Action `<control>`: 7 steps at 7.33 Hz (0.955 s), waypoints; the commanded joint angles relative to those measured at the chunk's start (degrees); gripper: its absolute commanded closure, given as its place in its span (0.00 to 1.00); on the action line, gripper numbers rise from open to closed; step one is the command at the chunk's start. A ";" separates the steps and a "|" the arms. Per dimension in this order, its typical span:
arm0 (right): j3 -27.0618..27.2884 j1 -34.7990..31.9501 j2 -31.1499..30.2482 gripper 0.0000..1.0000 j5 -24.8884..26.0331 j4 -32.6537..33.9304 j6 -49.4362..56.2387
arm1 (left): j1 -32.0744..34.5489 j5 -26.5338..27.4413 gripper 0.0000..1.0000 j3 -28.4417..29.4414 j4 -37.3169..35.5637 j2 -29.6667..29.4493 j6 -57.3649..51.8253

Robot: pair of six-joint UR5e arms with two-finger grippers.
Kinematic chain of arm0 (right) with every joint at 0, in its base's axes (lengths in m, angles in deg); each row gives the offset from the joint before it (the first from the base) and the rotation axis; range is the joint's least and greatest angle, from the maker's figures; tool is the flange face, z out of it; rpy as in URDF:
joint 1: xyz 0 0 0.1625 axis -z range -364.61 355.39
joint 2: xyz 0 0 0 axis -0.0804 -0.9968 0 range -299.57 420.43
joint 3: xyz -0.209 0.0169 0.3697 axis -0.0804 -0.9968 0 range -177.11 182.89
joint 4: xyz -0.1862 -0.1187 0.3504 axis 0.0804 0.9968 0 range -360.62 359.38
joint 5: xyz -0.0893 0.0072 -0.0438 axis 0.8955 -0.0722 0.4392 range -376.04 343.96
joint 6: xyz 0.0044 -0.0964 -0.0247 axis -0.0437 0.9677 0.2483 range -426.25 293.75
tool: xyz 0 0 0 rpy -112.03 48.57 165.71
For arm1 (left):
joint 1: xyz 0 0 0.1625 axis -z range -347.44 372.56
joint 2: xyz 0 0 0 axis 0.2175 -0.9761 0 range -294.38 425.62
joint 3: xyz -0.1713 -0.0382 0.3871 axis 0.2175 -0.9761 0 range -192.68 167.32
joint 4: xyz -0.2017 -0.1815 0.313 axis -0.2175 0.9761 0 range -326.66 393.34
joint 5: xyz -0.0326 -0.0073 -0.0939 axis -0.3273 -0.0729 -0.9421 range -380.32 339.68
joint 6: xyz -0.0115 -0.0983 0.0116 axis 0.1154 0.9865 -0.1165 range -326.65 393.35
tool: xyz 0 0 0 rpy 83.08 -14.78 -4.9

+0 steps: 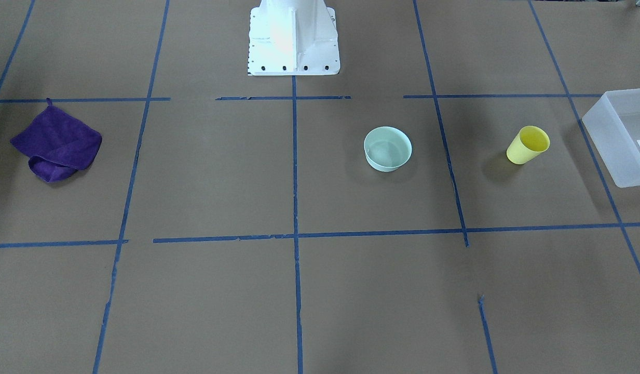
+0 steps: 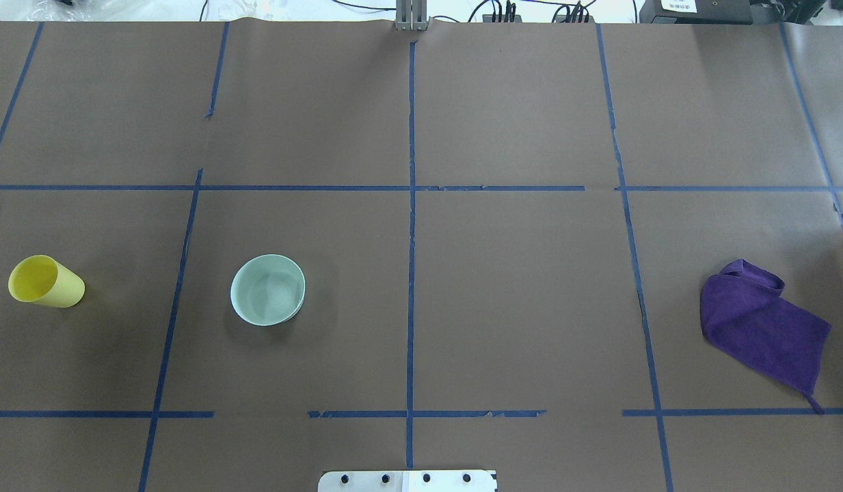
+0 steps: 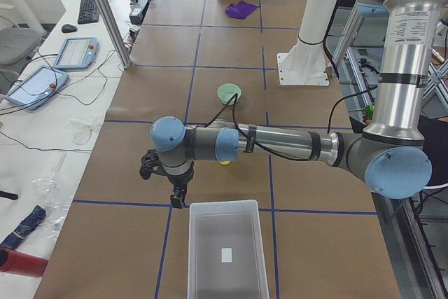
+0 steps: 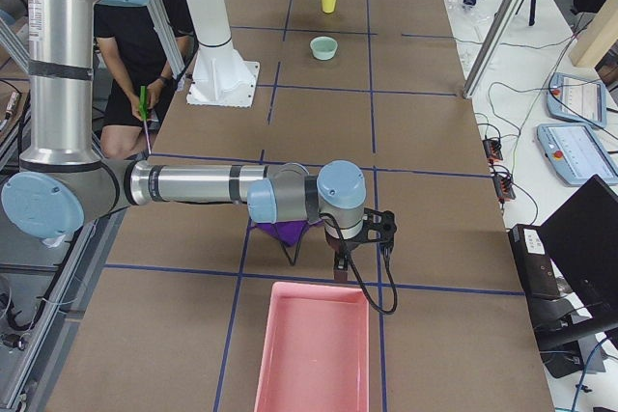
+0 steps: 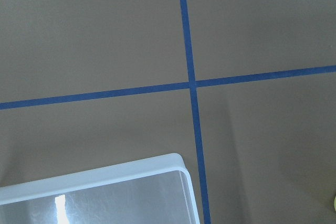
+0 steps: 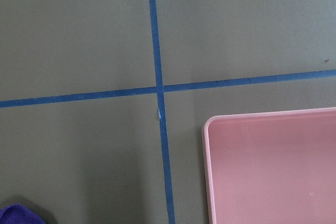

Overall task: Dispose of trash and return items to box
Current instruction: 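Move the left gripper toward the yellow cup at the table edge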

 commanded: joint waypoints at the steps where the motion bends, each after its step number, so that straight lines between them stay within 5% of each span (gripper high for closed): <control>1: 0.13 0.00 0.13 0.00 -0.37 -0.04 0.00 | -0.09 -0.01 0.00 -0.59 0.05 -0.15 0.31; 5: 2.84 0.17 0.66 0.00 -0.37 -0.05 -1.14 | -3.50 -1.49 0.00 -3.94 7.39 -0.68 1.53; 7: 4.17 1.75 1.44 0.00 -0.28 -0.05 -0.96 | -8.59 -4.84 0.00 -4.81 15.90 0.19 15.81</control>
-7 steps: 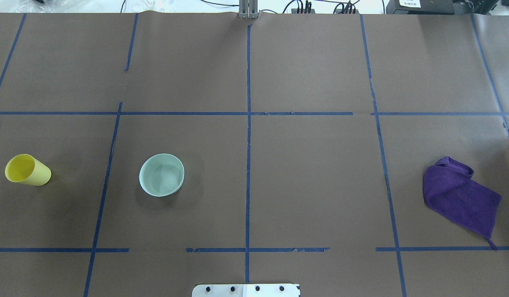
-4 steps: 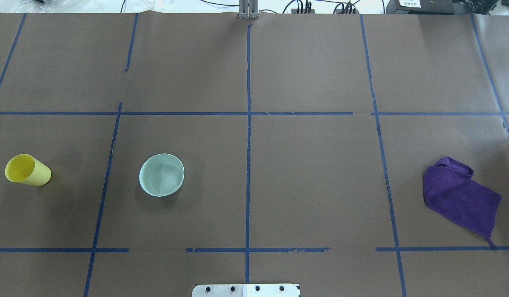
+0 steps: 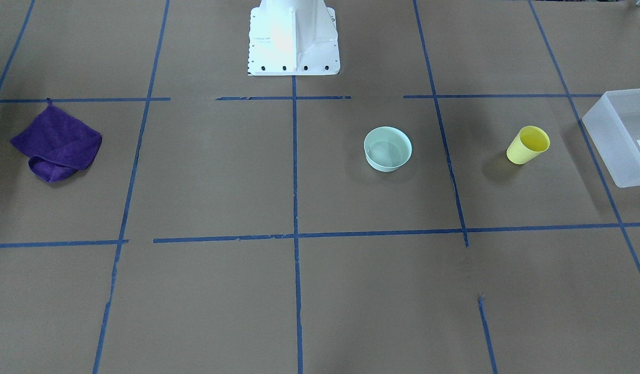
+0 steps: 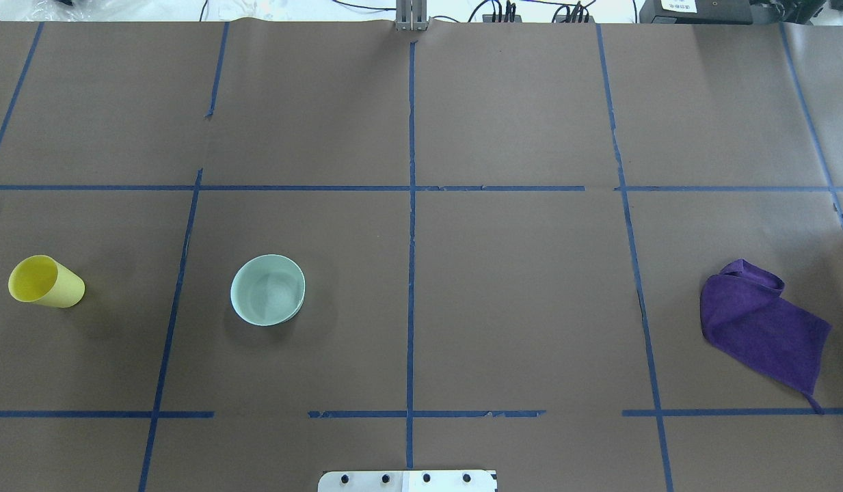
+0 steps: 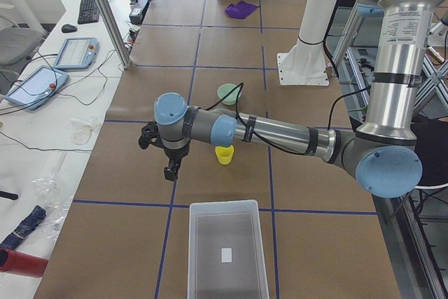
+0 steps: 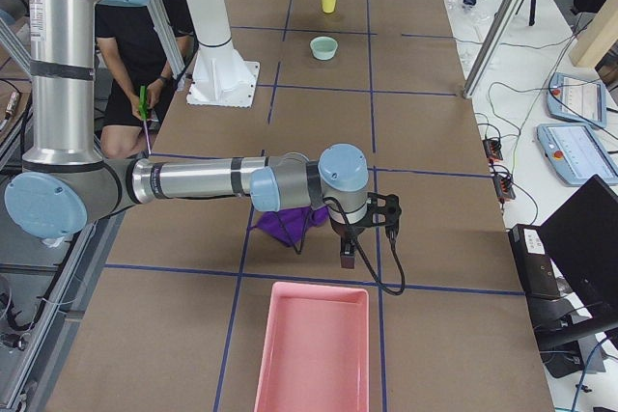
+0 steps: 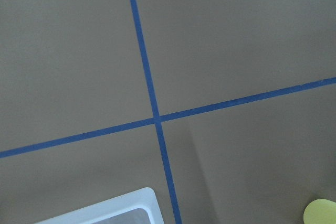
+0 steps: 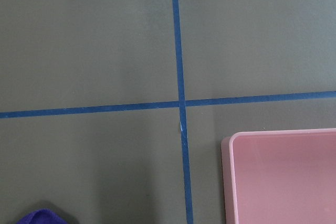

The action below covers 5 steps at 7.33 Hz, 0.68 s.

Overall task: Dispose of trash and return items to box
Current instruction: 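Move the left gripper toward the yellow cup at the table edge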

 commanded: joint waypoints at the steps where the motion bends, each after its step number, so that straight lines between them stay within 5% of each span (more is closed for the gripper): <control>1: 0.88 2.05 0.64 0.00 -0.22 0.27 -0.03 | -4.54 -1.18 0.00 -1.45 12.79 4.77 11.72; 5: -0.70 2.32 0.47 0.00 -0.75 0.01 -0.12 | -16.39 5.55 0.00 -4.80 29.62 12.98 35.37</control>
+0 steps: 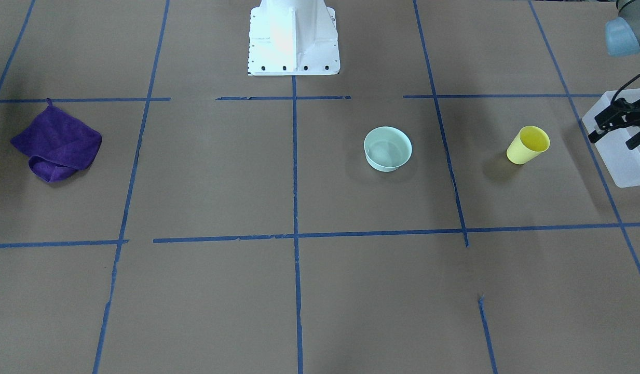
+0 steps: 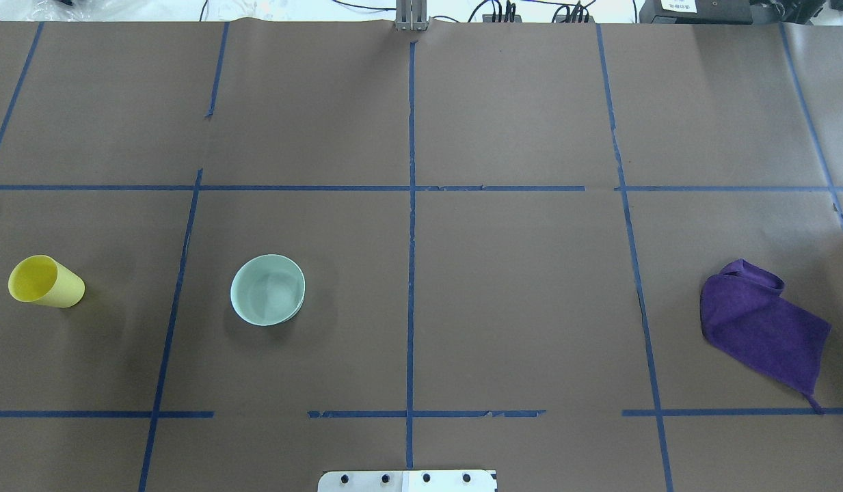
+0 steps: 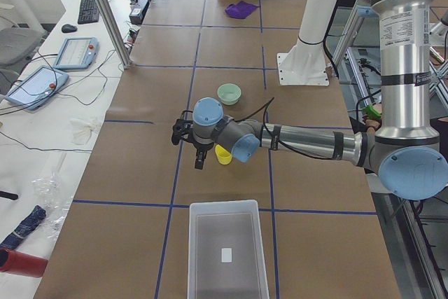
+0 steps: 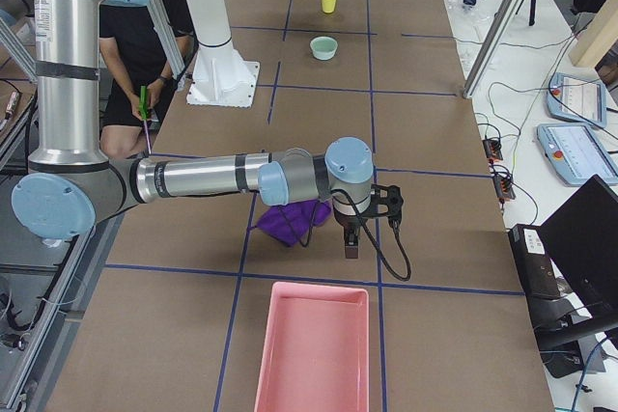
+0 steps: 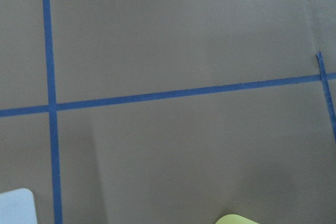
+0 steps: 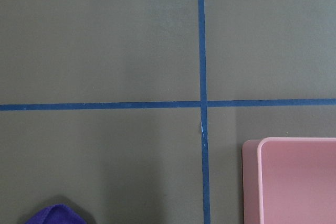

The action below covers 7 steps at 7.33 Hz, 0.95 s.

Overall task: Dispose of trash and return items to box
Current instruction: 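Move the left gripper toward the yellow cup at the table edge, then grasp the yellow cup with the left gripper and lift it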

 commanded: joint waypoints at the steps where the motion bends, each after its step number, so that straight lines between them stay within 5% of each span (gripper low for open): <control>1: -0.20 0.15 -0.03 0.00 -0.13 -0.07 -0.01 | -7.47 5.35 0.00 0.30 6.64 1.60 10.60; 7: -0.20 0.42 0.15 0.00 -0.04 0.02 -0.10 | -16.81 11.07 0.01 1.89 9.30 2.57 15.47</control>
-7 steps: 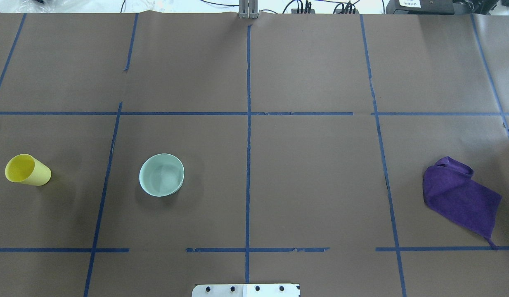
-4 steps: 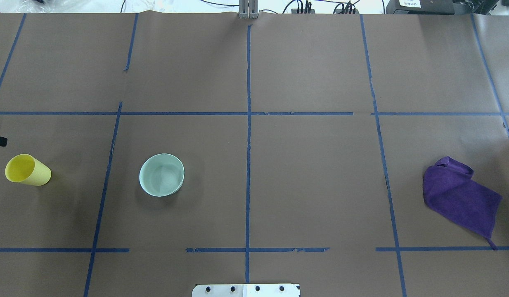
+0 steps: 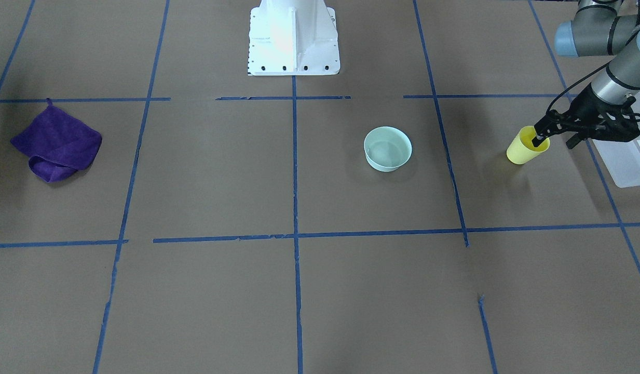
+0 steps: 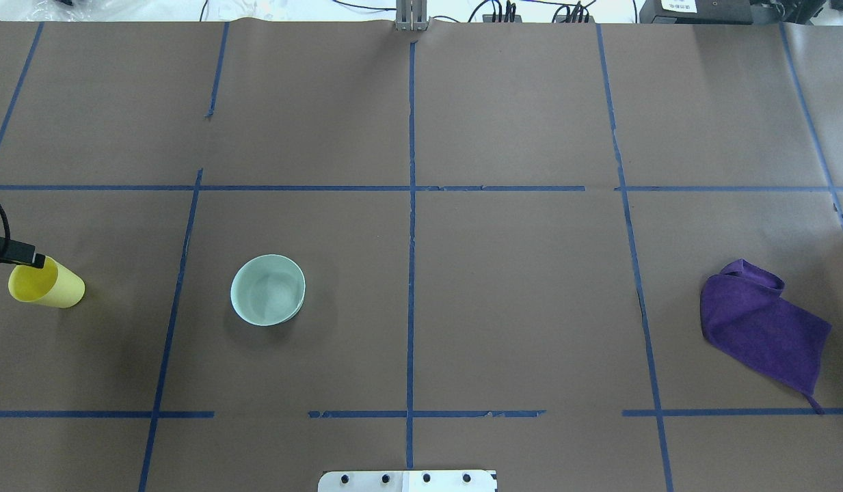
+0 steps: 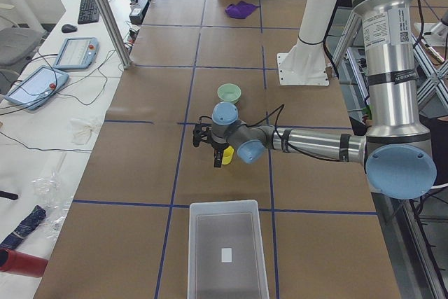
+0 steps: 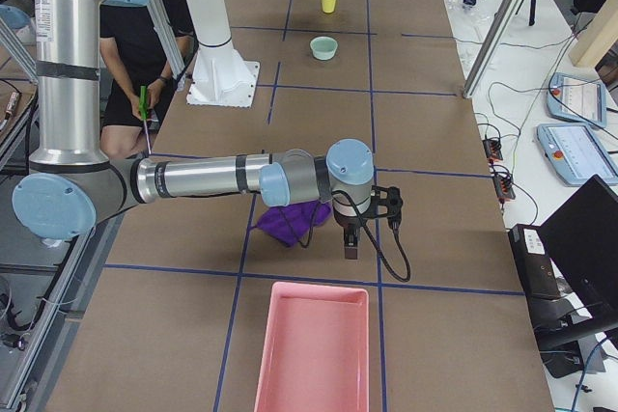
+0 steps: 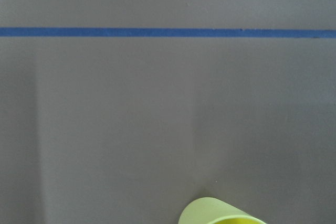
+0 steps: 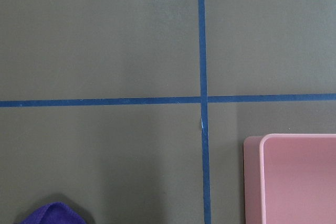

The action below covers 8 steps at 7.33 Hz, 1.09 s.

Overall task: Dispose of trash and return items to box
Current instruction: 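Grasp the yellow cup with the left gripper and lift it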

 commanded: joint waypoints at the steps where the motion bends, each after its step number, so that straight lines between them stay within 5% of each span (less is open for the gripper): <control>1: -0.03 0.01 0.07 0.00 -0.09 0.07 0.00 | -1.85 2.09 0.10 0.72 0.05 0.01 0.17; 4: -0.03 0.01 -0.02 0.00 -0.18 0.07 0.00 | -1.86 2.19 0.43 1.95 1.20 0.01 -0.10; 7: -0.12 0.01 0.07 0.00 -0.26 0.07 0.00 | -2.03 2.19 1.00 1.86 1.20 0.01 -0.27; 8: -0.03 0.01 0.07 0.00 -0.26 0.07 0.00 | -2.03 2.19 1.00 1.87 1.20 0.01 -0.27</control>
